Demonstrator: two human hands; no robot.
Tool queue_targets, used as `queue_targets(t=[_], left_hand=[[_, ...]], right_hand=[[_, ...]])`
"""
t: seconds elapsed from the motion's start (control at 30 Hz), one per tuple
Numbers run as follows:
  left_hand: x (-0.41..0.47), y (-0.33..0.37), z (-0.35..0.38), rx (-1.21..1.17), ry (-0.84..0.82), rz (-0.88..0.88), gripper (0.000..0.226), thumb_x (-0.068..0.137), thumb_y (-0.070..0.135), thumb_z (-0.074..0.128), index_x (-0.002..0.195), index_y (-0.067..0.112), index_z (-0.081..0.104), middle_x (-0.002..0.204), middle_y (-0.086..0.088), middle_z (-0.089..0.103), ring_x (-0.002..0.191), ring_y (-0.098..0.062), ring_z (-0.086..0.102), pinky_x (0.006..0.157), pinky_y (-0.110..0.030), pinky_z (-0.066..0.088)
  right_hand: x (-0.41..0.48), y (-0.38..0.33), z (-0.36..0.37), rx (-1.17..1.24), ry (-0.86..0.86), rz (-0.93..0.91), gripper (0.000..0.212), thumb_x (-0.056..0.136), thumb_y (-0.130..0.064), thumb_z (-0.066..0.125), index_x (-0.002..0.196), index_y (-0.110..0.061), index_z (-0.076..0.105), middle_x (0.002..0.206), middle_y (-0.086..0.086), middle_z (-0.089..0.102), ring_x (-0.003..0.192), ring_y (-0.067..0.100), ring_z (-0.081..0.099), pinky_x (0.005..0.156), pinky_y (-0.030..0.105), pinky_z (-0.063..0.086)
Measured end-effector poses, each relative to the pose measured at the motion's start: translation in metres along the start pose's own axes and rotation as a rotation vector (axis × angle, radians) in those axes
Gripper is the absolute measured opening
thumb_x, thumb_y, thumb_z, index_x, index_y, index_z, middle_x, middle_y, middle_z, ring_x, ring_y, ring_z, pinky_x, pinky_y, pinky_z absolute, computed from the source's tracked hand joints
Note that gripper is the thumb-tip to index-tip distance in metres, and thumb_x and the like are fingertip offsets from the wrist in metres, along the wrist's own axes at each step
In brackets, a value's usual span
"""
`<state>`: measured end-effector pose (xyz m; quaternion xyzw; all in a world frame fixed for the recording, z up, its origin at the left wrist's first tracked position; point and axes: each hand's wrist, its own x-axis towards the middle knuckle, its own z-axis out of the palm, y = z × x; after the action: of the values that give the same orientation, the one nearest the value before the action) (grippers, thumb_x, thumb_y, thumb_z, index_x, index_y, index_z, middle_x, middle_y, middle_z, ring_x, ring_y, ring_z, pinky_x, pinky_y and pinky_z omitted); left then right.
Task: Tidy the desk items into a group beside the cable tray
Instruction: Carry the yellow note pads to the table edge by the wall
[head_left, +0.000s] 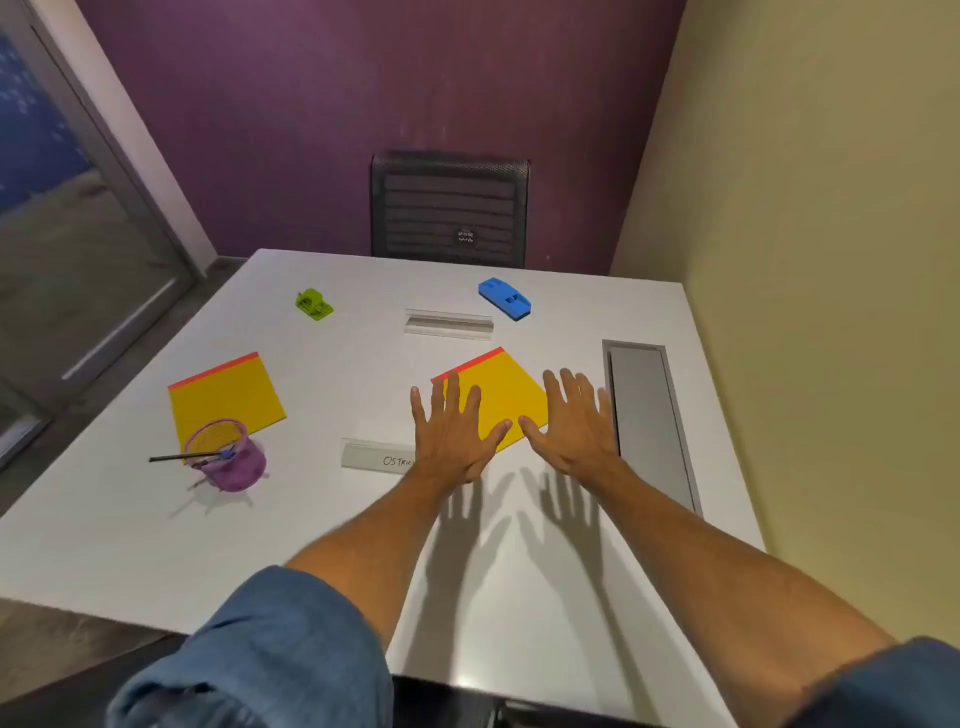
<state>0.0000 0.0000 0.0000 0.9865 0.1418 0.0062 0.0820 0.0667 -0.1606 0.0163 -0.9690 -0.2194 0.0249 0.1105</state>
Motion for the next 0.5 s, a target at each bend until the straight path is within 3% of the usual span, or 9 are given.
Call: queue_targets(t=[0.2, 0.37, 0.5], left_hand=[[0.039, 0.002, 0.043, -0.088, -0.124, -0.068, 0.074, 0.093, 0.066, 0.028, 0.149, 0.017, 0.026, 0.162, -0.014, 0.003, 0.149, -0.034, 0.004, 0.118, -0.054, 0.000], [0.070, 0.010, 0.073, -0.174, -0.248, -0.140, 0.072, 0.094, 0.060, 0.039, 0.145, 0.010, 0.031, 0.159, -0.018, 0.013, 0.145, -0.035, 0.019, 0.117, -0.047, 0.022], [0.091, 0.008, 0.094, -0.201, -0.268, -0.218, 0.073, 0.093, 0.058, 0.043, 0.141, 0.004, 0.033, 0.154, -0.021, 0.021, 0.140, -0.037, 0.025, 0.114, -0.046, 0.027]], right_hand=[[0.039, 0.026, 0.047, -0.074, -0.089, -0.004, 0.076, 0.094, -0.059, 0.036, 0.154, -0.016, 0.016, 0.161, 0.010, 0.014, 0.149, 0.030, 0.011, 0.119, 0.051, 0.010], [0.071, 0.038, 0.072, -0.056, -0.133, 0.001, 0.073, 0.095, -0.056, 0.038, 0.152, -0.014, 0.019, 0.160, 0.012, 0.017, 0.148, 0.031, 0.014, 0.118, 0.051, 0.013], [0.104, 0.046, 0.086, 0.012, -0.168, 0.008, 0.072, 0.094, -0.053, 0.043, 0.150, -0.013, 0.023, 0.157, 0.013, 0.022, 0.145, 0.033, 0.020, 0.117, 0.052, 0.018]])
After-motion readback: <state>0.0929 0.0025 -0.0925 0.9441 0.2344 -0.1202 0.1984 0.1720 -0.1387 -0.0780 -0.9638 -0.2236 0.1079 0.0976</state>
